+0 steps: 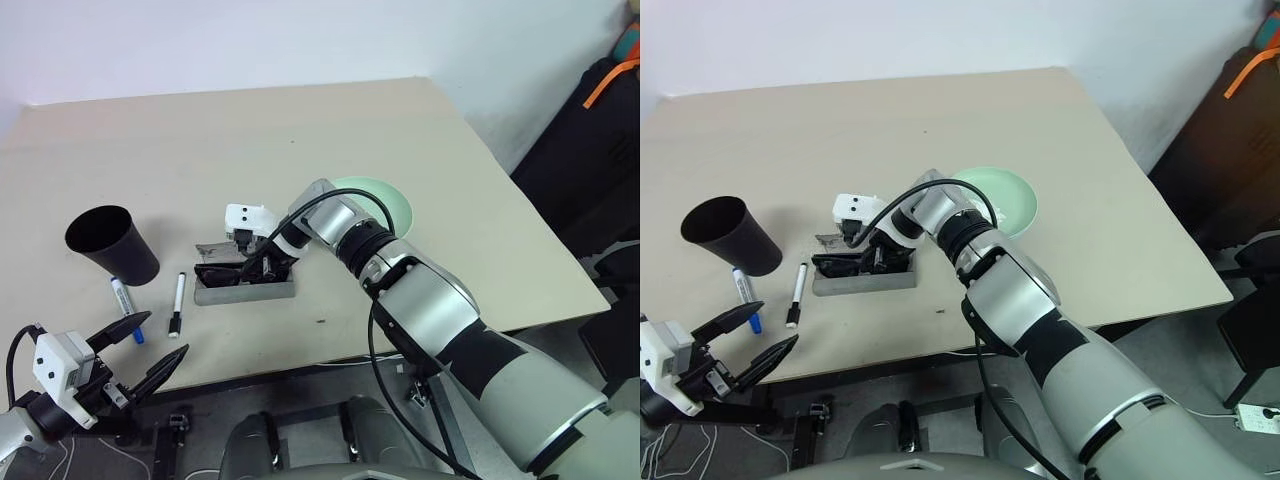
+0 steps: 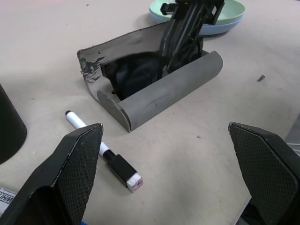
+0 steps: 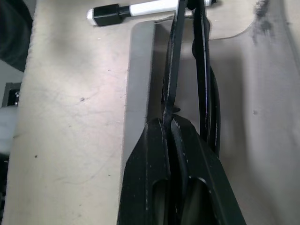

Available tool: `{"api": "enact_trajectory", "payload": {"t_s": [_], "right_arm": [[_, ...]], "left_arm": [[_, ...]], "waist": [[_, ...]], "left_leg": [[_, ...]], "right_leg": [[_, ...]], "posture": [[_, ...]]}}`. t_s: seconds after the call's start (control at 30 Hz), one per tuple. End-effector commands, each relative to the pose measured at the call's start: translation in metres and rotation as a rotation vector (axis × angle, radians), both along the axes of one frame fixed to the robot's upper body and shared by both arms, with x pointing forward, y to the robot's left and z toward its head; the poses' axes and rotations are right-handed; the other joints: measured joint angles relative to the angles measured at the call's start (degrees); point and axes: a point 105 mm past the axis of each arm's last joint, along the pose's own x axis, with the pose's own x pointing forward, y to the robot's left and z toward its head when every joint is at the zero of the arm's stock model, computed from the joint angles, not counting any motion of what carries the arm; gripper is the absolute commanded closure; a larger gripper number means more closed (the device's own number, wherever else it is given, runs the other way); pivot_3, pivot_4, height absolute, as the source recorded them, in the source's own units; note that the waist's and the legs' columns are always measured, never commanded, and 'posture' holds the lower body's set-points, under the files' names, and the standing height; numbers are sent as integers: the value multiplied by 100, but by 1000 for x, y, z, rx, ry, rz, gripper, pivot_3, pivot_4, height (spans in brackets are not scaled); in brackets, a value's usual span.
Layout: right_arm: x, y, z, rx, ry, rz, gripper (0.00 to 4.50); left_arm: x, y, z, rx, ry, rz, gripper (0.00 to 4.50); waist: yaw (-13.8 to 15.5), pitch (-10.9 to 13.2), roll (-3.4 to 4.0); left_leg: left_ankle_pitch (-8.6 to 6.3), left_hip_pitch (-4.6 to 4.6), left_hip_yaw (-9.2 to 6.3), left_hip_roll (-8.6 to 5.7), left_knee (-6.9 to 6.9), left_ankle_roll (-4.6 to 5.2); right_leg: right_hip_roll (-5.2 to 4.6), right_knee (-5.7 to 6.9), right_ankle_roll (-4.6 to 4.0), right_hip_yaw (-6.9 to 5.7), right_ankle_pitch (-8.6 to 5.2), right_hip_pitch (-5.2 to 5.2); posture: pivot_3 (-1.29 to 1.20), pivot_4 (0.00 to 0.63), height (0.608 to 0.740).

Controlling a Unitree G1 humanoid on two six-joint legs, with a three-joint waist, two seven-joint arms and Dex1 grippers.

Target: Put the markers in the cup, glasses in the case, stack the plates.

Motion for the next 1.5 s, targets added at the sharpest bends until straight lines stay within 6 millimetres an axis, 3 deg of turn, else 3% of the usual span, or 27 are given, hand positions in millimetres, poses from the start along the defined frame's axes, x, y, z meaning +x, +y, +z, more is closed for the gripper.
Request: {"api": "enact_trajectory", "payload": {"t_s": [0.03,0.27,0.5,0.73,1.3,1.5], "right_arm": [[-14,-6,-26,-101,66,55,4485],[-18,-3,-25,-106,106,48,4485],[-15,0,-23,-79,97,6,2385],[-9,2,-12,-28,110,-51,107],[-14,14,17,86,210,-58,107],[-14,15,18,95,240,-103,107]], "left_arm": [[0,-2,2,9,-14,-12,0],[1,0,-1,9,-11,-12,0],[2,0,-2,9,-14,-15,0],[0,1,-4,8,-9,-19,0],[5,0,-6,13,-7,-38,0],[8,-3,-2,11,-11,-46,0]], "waist": [[2,0,0],[9,-1,-1],[28,-2,-3],[29,2,1],[24,3,2],[28,4,3]], "left_leg": [[0,0,-1,-1,0,0],[1,0,-3,-2,-7,1],[2,-6,0,-1,-8,3],[2,-7,-1,1,-15,4],[3,-7,-4,3,-31,4],[3,-7,-7,5,-33,3]], "right_leg": [[0,-1,0,-3,0,1],[0,-13,-21,-13,-12,3],[-74,-14,-40,-202,-23,14],[-89,-23,-40,-253,-24,6],[-91,-22,-38,-274,-23,-2],[-94,-20,-39,-284,-23,-3]], "posture": [[0,150,726],[0,150,726],[0,150,726],[0,150,726],[0,150,726],[0,150,726]]}}
